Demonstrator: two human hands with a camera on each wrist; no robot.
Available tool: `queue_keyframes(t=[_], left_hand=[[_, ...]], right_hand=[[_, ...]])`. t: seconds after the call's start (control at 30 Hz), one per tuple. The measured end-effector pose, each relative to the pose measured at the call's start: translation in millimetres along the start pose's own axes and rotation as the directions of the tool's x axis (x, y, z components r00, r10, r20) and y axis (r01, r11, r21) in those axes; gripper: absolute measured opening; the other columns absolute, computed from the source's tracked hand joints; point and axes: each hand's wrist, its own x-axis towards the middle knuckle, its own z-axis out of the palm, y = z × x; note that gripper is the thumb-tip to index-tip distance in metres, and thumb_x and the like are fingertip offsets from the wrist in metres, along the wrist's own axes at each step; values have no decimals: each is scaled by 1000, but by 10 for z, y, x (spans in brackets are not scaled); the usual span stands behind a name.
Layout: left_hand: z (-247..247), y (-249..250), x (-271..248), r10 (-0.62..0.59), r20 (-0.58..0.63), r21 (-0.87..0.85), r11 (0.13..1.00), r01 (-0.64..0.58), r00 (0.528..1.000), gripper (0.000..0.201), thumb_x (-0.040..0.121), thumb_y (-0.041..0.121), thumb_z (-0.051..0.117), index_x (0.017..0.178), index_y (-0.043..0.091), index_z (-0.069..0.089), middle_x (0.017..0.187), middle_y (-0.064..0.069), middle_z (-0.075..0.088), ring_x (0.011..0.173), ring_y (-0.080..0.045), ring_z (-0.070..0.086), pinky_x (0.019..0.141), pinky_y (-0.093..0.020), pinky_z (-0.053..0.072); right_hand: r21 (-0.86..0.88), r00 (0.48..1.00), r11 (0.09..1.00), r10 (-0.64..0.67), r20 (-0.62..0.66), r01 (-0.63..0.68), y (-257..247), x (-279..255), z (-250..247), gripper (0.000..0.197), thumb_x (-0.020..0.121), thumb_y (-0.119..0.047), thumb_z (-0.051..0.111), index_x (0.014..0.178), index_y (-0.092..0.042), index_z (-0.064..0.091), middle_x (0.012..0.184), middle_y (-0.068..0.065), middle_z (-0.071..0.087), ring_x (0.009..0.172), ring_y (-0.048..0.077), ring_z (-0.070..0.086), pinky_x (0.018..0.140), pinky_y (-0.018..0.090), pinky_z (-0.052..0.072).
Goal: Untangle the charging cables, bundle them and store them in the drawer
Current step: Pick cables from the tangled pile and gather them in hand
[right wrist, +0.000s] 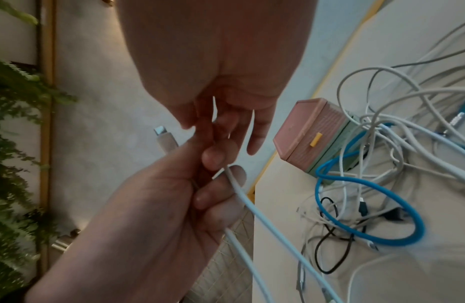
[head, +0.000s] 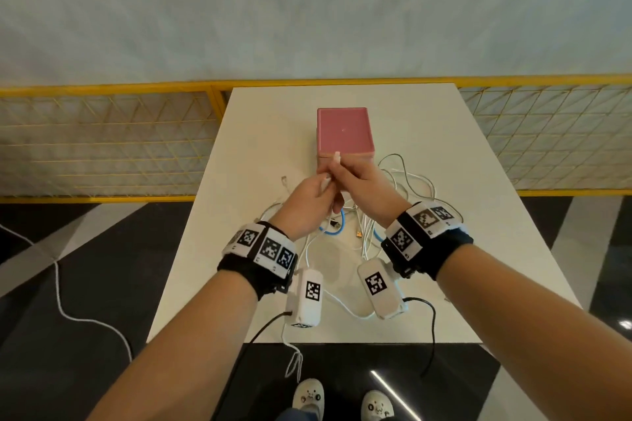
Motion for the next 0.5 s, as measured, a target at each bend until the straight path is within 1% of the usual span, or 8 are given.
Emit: queue_keyframes(t=[0.07, 0.13, 0.17, 0.23, 0.3, 0.37, 0.43, 0.5], left_hand=[[-15, -3, -34, -14, -3, 23, 1000, 14, 1000, 39, 105, 25, 36, 75, 16, 58, 51, 7, 51, 43, -5, 40, 46, -20, 32], [-61, -11, -41, -16, -104, -8, 1000, 15, 994, 33, 105, 30, 38, 88, 14, 61, 63, -3, 54, 45, -9, 40, 47, -22, 33], [-87, 10, -48, -9, -170, -44, 999, 1, 985, 31, 105, 30, 38, 97, 10, 61, 71, -3, 57, 47, -10, 40, 47, -22, 34], [-113, 94, -63, 13, -234, -122, 992, -43, 972, 30, 105, 27, 38, 110, 4, 57, 78, 2, 58, 48, -7, 41, 46, -20, 35], [-94, 185, -70, 49, -170, -187, 979, -81, 984, 35, 105, 29, 36, 109, 1, 57, 77, -5, 54, 50, -6, 42, 46, -19, 35], [-38, 295, -91, 93, -98, -221, 969, -112, 991, 45, 104, 37, 36, 96, -1, 58, 70, -6, 52, 55, -14, 47, 50, -21, 37], [-13, 366, -85, 127, -106, -272, 950, -152, 986, 42, 103, 36, 42, 88, 2, 60, 60, 1, 51, 56, -23, 44, 50, -26, 36], [-34, 405, -65, 133, -171, -351, 917, -187, 976, 29, 103, 26, 45, 95, 5, 64, 55, 12, 53, 51, -15, 39, 47, -20, 35]], right_hand=[[-31, 999, 999, -22, -47, 21, -23, -29, -16, 25, 99, -24, 44, 85, -15, 63, 69, 12, 63, 56, 22, 58, 58, 33, 49], [-13, 987, 999, -34, -155, 33, -55, -48, -55, 25, 99, -21, 45, 85, -14, 64, 71, 3, 63, 66, 17, 60, 68, 31, 53], [24, 981, 999, -24, -192, 29, -81, -63, -82, 26, 99, -21, 46, 86, -11, 65, 71, 3, 64, 69, 19, 62, 72, 34, 53], [88, 982, 996, 26, -188, -10, -155, -108, -134, 32, 97, -25, 49, 87, -1, 68, 65, 4, 65, 63, 23, 61, 64, 36, 53], [81, 990, 996, 48, -135, -37, -232, -153, -156, 38, 96, -30, 52, 86, 3, 67, 60, 4, 65, 54, 22, 61, 50, 29, 48], [76, 995, 997, 31, -98, -24, -307, -183, -155, 41, 96, -32, 51, 84, 5, 66, 59, 6, 64, 48, 19, 59, 42, 25, 43], [118, 998, 993, 24, -56, -17, -351, -213, -164, 44, 99, -33, 44, 89, 5, 65, 61, 13, 63, 46, 20, 58, 38, 24, 39], [183, 999, 982, 41, 29, -46, -368, -259, -187, 42, 101, -31, 38, 101, 4, 62, 65, 14, 60, 49, 22, 60, 37, 23, 38]])
